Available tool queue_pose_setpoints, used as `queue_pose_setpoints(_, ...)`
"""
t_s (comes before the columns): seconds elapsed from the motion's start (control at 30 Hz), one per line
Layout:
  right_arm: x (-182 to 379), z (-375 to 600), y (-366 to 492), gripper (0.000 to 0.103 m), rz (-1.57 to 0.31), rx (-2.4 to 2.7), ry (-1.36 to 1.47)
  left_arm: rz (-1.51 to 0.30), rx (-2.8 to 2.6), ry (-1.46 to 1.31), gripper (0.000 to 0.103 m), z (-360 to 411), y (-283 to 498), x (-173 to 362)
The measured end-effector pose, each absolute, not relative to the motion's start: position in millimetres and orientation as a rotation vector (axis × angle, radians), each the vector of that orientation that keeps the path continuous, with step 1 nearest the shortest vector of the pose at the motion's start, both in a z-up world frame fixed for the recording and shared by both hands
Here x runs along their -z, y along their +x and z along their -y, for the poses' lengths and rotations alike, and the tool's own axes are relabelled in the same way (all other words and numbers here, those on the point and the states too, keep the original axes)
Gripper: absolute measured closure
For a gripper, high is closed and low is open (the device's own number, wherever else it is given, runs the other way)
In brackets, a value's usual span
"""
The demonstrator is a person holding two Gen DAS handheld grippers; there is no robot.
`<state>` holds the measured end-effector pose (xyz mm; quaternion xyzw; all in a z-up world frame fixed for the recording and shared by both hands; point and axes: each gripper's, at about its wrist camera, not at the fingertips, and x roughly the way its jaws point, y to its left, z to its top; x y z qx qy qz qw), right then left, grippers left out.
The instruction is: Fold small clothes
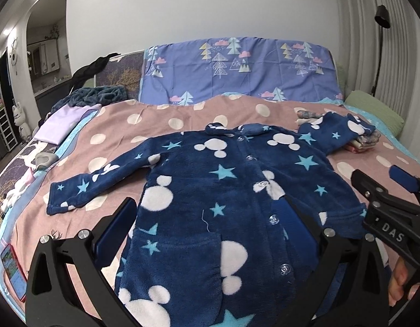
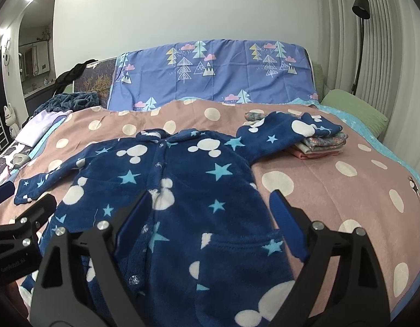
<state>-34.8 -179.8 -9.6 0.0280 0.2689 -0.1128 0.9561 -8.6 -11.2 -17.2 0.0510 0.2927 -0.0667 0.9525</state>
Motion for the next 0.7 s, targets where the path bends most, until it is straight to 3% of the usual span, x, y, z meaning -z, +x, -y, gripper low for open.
queue_pose_setpoints(0.7,13.2,177.8,-31.2,0.047,-0.568,0.212,0.066,-0.573,0.135,0.099,0.001,7.8,-8.6,14.0)
